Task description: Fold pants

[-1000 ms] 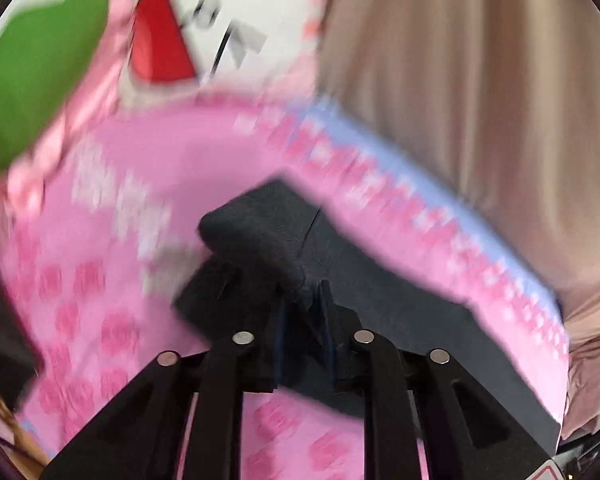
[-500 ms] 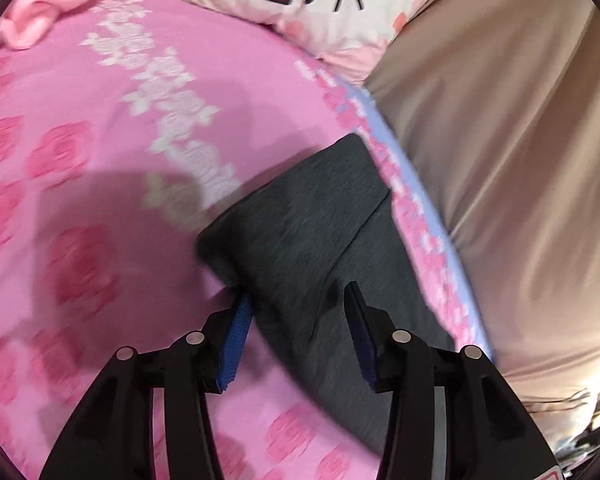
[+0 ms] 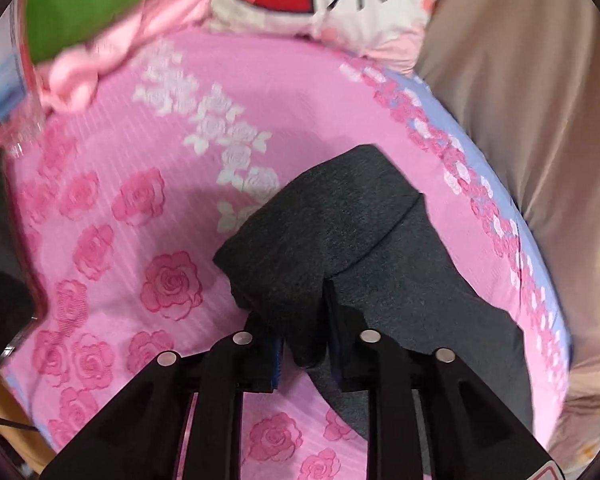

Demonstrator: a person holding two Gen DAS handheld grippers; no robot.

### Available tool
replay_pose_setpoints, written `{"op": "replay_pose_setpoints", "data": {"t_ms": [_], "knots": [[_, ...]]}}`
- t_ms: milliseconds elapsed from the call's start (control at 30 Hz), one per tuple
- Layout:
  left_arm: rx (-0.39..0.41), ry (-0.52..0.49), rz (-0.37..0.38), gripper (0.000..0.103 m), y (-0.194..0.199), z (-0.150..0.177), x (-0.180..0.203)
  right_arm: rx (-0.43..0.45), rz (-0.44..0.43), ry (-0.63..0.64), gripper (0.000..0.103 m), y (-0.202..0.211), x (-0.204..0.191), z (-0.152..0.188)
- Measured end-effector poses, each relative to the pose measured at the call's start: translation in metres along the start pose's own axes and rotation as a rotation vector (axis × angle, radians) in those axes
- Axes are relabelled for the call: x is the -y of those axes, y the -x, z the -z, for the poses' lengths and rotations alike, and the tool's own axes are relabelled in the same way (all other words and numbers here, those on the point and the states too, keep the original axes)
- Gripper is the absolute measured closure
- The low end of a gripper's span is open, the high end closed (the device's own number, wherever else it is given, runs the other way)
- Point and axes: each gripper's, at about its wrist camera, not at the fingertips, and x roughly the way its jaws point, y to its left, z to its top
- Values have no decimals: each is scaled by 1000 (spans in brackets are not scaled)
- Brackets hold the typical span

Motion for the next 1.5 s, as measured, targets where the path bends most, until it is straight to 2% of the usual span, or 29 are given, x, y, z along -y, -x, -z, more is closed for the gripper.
{"op": "replay_pose_setpoints", "data": {"t_ms": [33, 100, 133, 233, 367, 400, 467, 600, 667, 700, 767, 800, 900, 933, 1000, 1067, 1133, 1200, 1267, 1367, 1433, 1500], "knots": [[6, -18, -12, 77, 5, 2, 3, 26, 69, -2, 42, 11, 17, -1], [31, -18, -59, 62, 17, 5, 3, 59, 179, -10, 42, 27, 44, -3], [86, -5, -131, 49, 27, 4, 1, 73, 225, -23, 42, 36, 59, -5], [244, -14, -298, 46, 57, 22, 0, 105, 301, -116, 42, 58, 112, -13], [312, -132, -290, 46, 78, 53, 36, 73, 363, -259, 42, 58, 177, -24], [329, -193, -281, 45, 80, 67, 56, 68, 350, -284, 42, 56, 186, -25], [351, -287, -276, 27, 72, 86, 90, 42, 281, -367, 42, 47, 208, -27], [375, -525, -244, 24, 46, 142, 165, 36, 209, -393, 40, 37, 215, -37], [360, -637, -232, 23, 25, 171, 197, 29, 211, -383, 42, 33, 212, -41], [356, -683, -219, 22, 16, 186, 212, 26, 216, -374, 48, 30, 210, -43], [340, -734, -201, 22, 3, 206, 233, 10, 211, -357, 89, 23, 207, -44], [331, -750, -188, 22, -2, 211, 238, 8, 202, -353, 94, 18, 205, -48], [284, -764, -154, 22, -19, 225, 247, 72, 250, -323, 94, 29, 190, -55], [243, -765, -145, 22, -27, 226, 247, 108, 237, -315, 94, 35, 180, -59], [219, -760, -163, 22, -31, 227, 248, 169, 147, -263, 94, 48, 145, -68], [205, -747, -151, 18, -34, 225, 245, 180, 28, -143, 94, 50, 85, -76], [182, -734, -139, 17, -36, 225, 243, 139, -56, -46, 93, 36, 37, -74], [176, -724, -127, 17, -36, 224, 240, 58, -129, 40, 93, 7, -10, -62], [171, -718, -122, 16, -37, 223, 239, -37, -134, 100, 93, -32, -44, -44], [167, -716, -121, 16, -38, 223, 238, -138, -101, 91, 93, -71, -55, -24], [164, -715, -117, 16, -38, 222, 238, -113, -99, 64, 93, -65, -52, -28], [159, -712, -114, 15, -38, 222, 237, -131, -102, 35, 92, -67, -47, -28]]}}
